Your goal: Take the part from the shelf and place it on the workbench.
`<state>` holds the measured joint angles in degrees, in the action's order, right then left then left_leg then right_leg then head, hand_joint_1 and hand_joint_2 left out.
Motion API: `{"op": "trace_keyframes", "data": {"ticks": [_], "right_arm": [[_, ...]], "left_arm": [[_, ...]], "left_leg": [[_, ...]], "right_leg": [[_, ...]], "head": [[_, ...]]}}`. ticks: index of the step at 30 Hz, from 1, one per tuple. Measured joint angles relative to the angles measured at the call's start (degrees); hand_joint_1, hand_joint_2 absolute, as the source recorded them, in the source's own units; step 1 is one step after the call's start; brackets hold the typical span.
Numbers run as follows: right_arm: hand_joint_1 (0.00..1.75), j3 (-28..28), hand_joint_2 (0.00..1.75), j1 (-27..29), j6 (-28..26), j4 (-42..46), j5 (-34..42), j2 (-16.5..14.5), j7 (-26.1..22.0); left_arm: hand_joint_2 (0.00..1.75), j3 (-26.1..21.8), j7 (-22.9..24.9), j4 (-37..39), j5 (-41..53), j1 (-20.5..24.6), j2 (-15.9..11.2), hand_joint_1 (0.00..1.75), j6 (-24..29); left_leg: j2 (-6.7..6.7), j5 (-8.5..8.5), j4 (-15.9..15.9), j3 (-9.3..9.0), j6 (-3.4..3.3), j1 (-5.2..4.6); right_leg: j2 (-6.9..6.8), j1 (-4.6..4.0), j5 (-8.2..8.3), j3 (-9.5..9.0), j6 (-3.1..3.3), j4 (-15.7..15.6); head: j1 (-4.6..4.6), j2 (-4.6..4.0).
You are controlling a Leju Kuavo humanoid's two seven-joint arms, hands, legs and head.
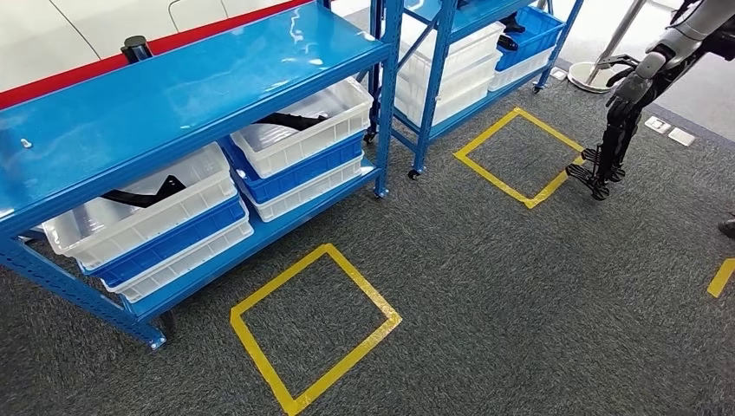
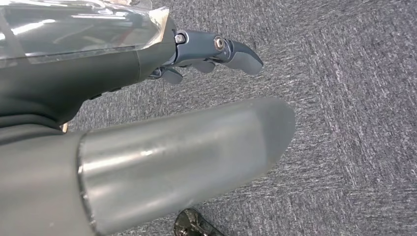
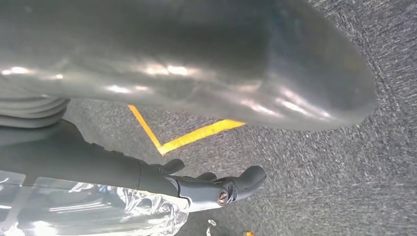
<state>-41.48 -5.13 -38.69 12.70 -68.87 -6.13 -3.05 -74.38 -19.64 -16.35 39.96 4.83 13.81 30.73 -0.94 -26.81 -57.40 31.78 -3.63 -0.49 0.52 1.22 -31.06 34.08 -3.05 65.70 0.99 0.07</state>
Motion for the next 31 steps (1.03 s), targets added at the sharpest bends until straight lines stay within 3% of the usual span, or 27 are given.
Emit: {"op": "trace_keyframes", "data": {"ticks": [2,3,4,7,8,10,11,12,13,14,16,18,21,22,23,26,27,28,29,31], "right_arm": [[0.00,0.0,0.00,-0.2,0.0,0.0,0.0,0.0,0.0],[0.00,0.0,0.00,-0.2,0.0,0.0,-0.1,0.0,0.0],[0.00,0.0,0.00,-0.2,0.0,0.0,-0.2,0.0,0.0],[0.00,0.0,0.00,-0.1,0.0,0.0,-0.4,0.0,0.0],[0.00,0.0,0.00,-0.1,0.0,0.0,-0.6,0.0,0.0],[0.00,0.0,0.00,-0.1,0.0,0.0,-0.8,0.0,0.1],[0.00,0.0,0.00,-0.1,0.0,0.0,-1.0,0.0,0.1],[0.00,0.0,0.00,-0.1,0.0,0.0,-1.0,0.0,0.2],[0.00,0.0,0.00,-0.1,0.0,0.0,-1.1,0.0,0.2],[0.00,0.0,0.00,-0.1,0.0,0.0,-1.1,0.0,0.3],[0.00,0.0,0.00,0.0,0.0,0.0,-1.2,-0.1,0.3],[0.00,0.0,0.00,-0.1,0.0,0.0,-1.3,-0.1,0.3],[0.00,0.1,0.00,-0.3,0.0,0.0,-1.4,-0.2,0.4],[0.00,0.2,0.00,-0.4,0.0,0.0,-1.5,-0.3,0.4],[0.00,0.3,0.00,-0.6,0.0,0.0,-1.7,-0.3,0.4],[0.00,0.6,0.00,-0.7,0.1,0.0,-2.2,-0.4,0.6],[0.00,0.7,0.00,-0.7,0.1,0.0,-2.3,-0.4,0.8],[0.00,0.7,0.00,-0.6,0.1,0.0,-2.3,-0.3,0.9],[0.00,0.8,0.00,-0.5,0.2,0.0,-2.4,-0.3,1.0],[0.00,0.9,0.00,-0.5,0.2,0.0,-2.4,-0.2,1.1]], "left_arm": [[0.00,0.0,0.0,0.0,0.1,0.0,0.0,0.00,0.0],[0.00,0.0,0.0,0.0,0.1,0.0,0.0,0.00,-0.1],[0.00,0.0,0.0,0.0,0.2,0.0,0.0,0.00,-0.1],[0.00,0.1,0.2,0.0,0.3,0.1,-0.1,0.00,0.0],[0.00,0.1,0.2,0.0,0.3,0.0,-0.1,0.00,0.0],[0.00,0.1,0.3,0.0,0.3,0.0,-0.1,0.00,0.1],[0.00,0.1,0.3,0.0,0.3,-0.1,-0.1,0.00,0.1],[0.00,0.1,0.3,0.0,0.2,-0.1,-0.1,0.00,0.2],[0.00,0.1,0.3,0.0,0.2,-0.2,-0.1,0.00,0.2],[0.00,0.0,0.3,0.0,0.2,-0.3,-0.1,0.00,0.2],[0.00,0.0,0.3,0.0,0.2,-0.6,-0.1,0.00,0.3],[0.00,0.1,0.3,0.0,0.2,-0.7,-0.1,0.00,0.3],[0.00,0.1,0.3,0.0,0.2,-0.6,-0.1,0.00,0.5],[0.00,0.1,0.3,0.0,0.1,-0.6,-0.1,0.00,0.6],[0.00,0.1,0.4,0.0,0.1,-0.6,-0.1,0.00,0.8],[0.00,0.1,0.8,0.0,0.0,-0.6,0.0,0.00,1.2],[0.00,0.1,1.0,0.0,0.0,-0.7,0.0,0.00,1.3],[0.00,0.1,1.0,0.0,-0.1,-0.7,0.1,0.00,1.3],[0.00,0.1,1.0,0.0,-0.1,-0.8,0.1,0.00,1.3],[0.00,0.1,1.0,0.0,-0.2,-0.8,0.2,0.00,1.3]], "left_leg": [[-0.17,-0.26,-0.3,0.15,0.44,-0.36],[-0.21,-0.46,-0.4,0.20,0.73,-0.46],[-0.22,-0.64,-0.4,0.22,1.07,-0.49],[0.08,-1.48,-1.8,0.60,2.07,-0.07],[0.30,-2.61,-3.9,1.59,2.43,0.12],[0.71,-5.72,-10.8,5.34,3.09,0.59],[0.77,-6.66,-14.1,7.44,3.38,0.82],[0.81,-6.53,-15.8,8.95,3.59,1.03],[0.81,-5.22,-15.5,9.51,3.75,1.26],[0.81,-2.88,-13.1,8.98,3.83,1.49],[0.84,1.48,-6.0,6.34,3.75,1.69],[0.96,2.17,-2.4,4.48,3.22,1.29],[1.07,0.80,-1.4,2.96,1.75,0.72],[1.07,0.52,-1.0,2.18,1.23,0.72],[1.04,0.24,-0.7,1.35,0.79,0.76],[1.05,-1.19,-0.3,-0.52,0.03,0.80],[1.15,-1.83,-0.3,-1.23,0.00,0.80],[1.26,-2.50,-0.3,-2.07,0.04,0.82],[1.34,-3.22,-0.3,-3.02,0.15,0.86],[1.41,-4.38,-0.3,-4.41,0.40,0.94]], "right_leg": [[-0.48,-0.44,1.33,-4.01,0.37,-6.9],[-0.65,-0.65,1.38,-4.78,0.74,-8.4],[-0.68,-0.85,1.25,-4.83,1.11,-8.8],[-0.51,-0.28,1.59,-5.50,2.15,-9.3],[-0.48,0.00,1.69,-5.87,2.43,-9.4],[-0.47,0.02,1.48,-6.31,2.79,-9.4],[-0.43,0.00,1.26,-6.49,2.86,-9.4],[-0.33,0.00,0.97,-6.73,2.86,-9.4],[-0.17,0.03,0.62,-7.09,2.76,-9.4],[0.02,0.08,0.17,-7.58,2.57,-9.4],[0.31,0.08,-0.93,-8.39,2.00,-9.4],[0.42,0.03,-1.89,-8.97,1.21,-9.6],[0.42,0.09,-1.88,-10.23,-0.17,-9.1],[0.33,0.10,-1.68,-9.67,-0.41,-7.4],[0.23,0.12,-1.70,-7.95,-0.47,-4.5],[0.07,0.04,-4.24,0.82,0.09,6.8],[0.06,-0.03,-5.42,3.15,0.20,8.5],[0.05,-0.06,-5.99,4.57,0.08,8.4],[0.00,-0.04,-5.43,5.12,-0.41,6.5],[-0.21,0.00,-2.43,4.73,-1.56,1.4]], "head": [[0.06,0.00],[0.15,0.00],[0.23,0.00],[0.40,0.00],[0.51,0.00],[0.70,0.00],[0.69,0.00],[0.71,0.00],[0.73,0.00],[0.73,0.00],[0.71,0.00],[0.68,0.00],[0.71,0.00],[0.64,0.00],[0.54,0.00],[0.28,0.00],[0.26,0.00],[0.22,0.00],[0.21,0.00],[0.15,0.00]]}}
